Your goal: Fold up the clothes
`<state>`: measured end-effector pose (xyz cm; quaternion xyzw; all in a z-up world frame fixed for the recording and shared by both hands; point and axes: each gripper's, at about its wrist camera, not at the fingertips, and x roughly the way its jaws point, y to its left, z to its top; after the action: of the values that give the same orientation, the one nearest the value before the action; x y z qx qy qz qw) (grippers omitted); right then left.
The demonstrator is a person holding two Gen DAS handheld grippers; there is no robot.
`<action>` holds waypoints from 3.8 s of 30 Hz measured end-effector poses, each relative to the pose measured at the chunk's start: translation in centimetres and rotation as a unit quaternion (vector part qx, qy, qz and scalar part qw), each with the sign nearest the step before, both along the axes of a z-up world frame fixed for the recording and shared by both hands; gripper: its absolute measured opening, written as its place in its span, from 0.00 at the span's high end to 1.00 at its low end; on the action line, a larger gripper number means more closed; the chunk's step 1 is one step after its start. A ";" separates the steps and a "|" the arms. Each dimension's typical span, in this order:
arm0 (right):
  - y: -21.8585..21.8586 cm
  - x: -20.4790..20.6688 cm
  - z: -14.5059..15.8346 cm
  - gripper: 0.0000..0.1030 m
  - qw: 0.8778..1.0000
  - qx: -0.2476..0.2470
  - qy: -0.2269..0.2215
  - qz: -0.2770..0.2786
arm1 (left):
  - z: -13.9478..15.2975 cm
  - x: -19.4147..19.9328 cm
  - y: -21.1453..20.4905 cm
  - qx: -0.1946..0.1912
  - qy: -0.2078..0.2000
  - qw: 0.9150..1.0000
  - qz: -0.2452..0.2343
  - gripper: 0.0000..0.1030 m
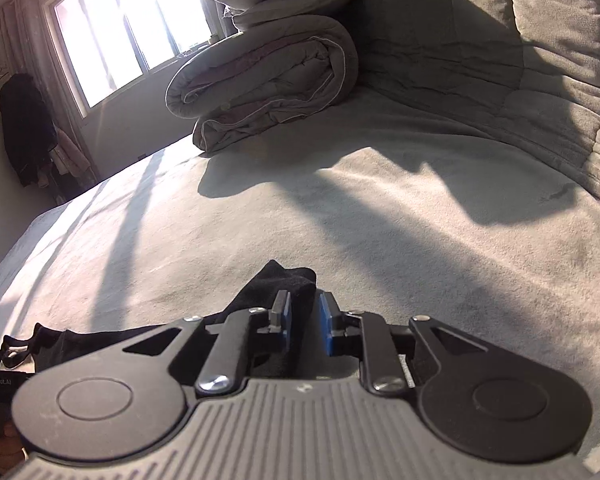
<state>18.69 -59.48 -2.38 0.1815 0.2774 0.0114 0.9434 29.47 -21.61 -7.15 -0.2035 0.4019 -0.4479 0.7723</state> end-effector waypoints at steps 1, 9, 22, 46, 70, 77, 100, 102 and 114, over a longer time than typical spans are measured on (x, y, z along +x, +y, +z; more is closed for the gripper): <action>0.3 0.0 0.1 0.65 1.000 0.005 0.002 0.016 | 0.1 -0.2 -0.1 -0.001 -0.004 1.000 -0.006 0.71; 4.0 1.9 -1.2 0.53 0.996 -0.023 0.044 0.071 | 0.4 -2.9 -3.2 0.048 -0.066 0.992 -0.101 0.62; 1.6 -0.8 1.3 0.85 0.980 -0.172 -0.006 -0.101 | 1.0 -5.0 -4.9 0.093 -0.139 0.980 -0.103 0.54; -4.8 -1.8 -2.8 0.36 0.960 0.161 0.048 -0.224 | 1.5 -7.9 -9.4 0.220 -0.257 0.940 -0.039 0.78; -6.0 -3.4 0.1 0.35 0.952 0.016 -0.051 -0.301 | 1.2 -4.9 -6.5 0.075 -0.116 0.988 -0.075 0.72; -4.8 -0.7 -0.3 0.37 0.968 -0.088 -0.020 -0.232 | 1.0 -4.1 -6.2 0.081 -0.099 0.990 -0.055 0.69; -0.8 3.1 -3.2 0.89 0.935 -0.295 0.010 -0.197 | 0.8 -4.4 -6.2 0.092 -0.109 0.988 -0.065 0.63; -0.5 2.4 -2.4 0.57 0.929 -0.302 0.004 -0.213 | 1.0 -4.3 -6.0 0.083 -0.106 0.989 -0.067 0.61; 3.9 0.4 1.5 0.45 0.975 -0.164 -0.022 -0.150 | 2.3 -6.1 -5.0 0.086 -0.093 0.992 -0.012 0.60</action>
<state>19.10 -55.62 -0.92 0.0637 0.2247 -0.1721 0.9570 23.37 -26.60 -4.87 -0.0887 0.3676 -0.4374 0.8159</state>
